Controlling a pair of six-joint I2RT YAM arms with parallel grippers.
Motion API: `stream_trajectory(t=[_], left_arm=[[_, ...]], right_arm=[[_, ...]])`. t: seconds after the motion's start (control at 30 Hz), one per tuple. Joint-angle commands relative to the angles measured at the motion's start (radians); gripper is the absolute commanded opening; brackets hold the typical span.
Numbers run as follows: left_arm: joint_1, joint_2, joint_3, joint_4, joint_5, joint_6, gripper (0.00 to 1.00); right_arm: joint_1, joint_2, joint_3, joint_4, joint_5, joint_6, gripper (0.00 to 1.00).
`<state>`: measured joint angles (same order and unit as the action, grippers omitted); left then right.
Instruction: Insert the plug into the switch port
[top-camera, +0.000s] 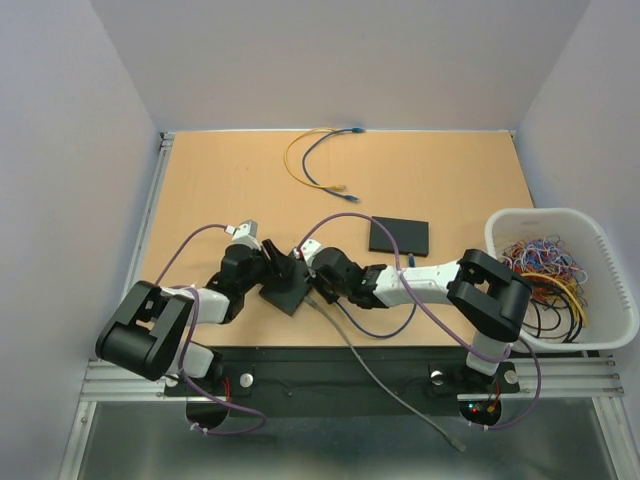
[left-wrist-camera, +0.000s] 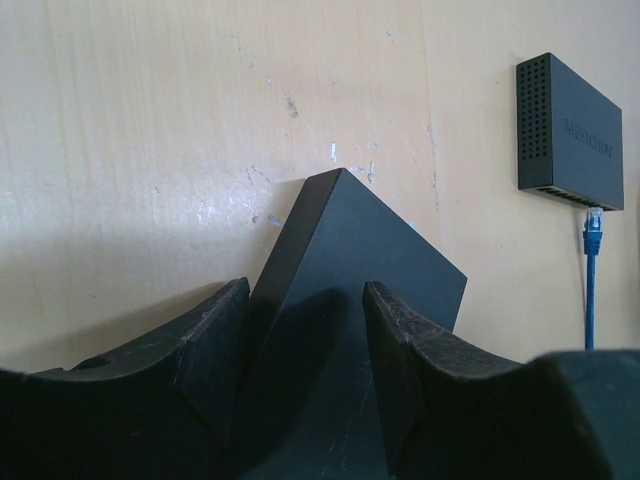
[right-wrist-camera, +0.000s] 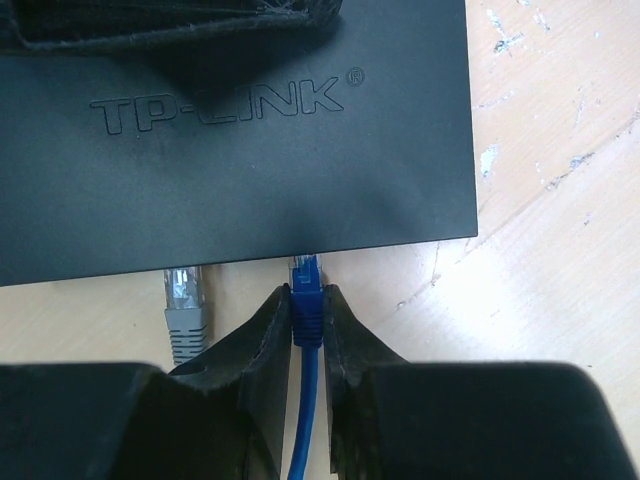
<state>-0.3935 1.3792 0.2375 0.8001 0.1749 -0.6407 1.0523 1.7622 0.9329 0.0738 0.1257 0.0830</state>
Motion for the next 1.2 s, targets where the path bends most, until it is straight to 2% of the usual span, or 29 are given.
stream_trajectory(t=[0.0,0.3,0.4,0.57,0.8,1.17], left_arm=[[-0.122,0.017,-0.020,0.025,0.118,-0.086,0.59],[-0.258,0.015,-0.033,0.037,0.069,-0.149,0.59],[-0.304,0.017,-0.047,0.053,0.035,-0.157,0.58],[-0.321,0.063,-0.026,0.079,0.040,-0.120,0.57],[-0.366,0.145,0.022,0.134,0.090,-0.106,0.55],[-0.439,0.228,0.040,0.205,0.138,-0.108,0.55]], right_arm=[[0.008,-0.044,0.041,0.257,-0.022,-0.002,0.00],[0.008,-0.036,0.029,0.328,-0.031,0.012,0.00],[0.006,-0.055,0.012,0.383,-0.079,0.001,0.00],[0.011,-0.058,0.029,0.402,-0.265,-0.015,0.00],[0.028,-0.064,0.040,0.422,-0.317,-0.029,0.00],[0.028,-0.067,0.076,0.452,-0.486,-0.038,0.00]])
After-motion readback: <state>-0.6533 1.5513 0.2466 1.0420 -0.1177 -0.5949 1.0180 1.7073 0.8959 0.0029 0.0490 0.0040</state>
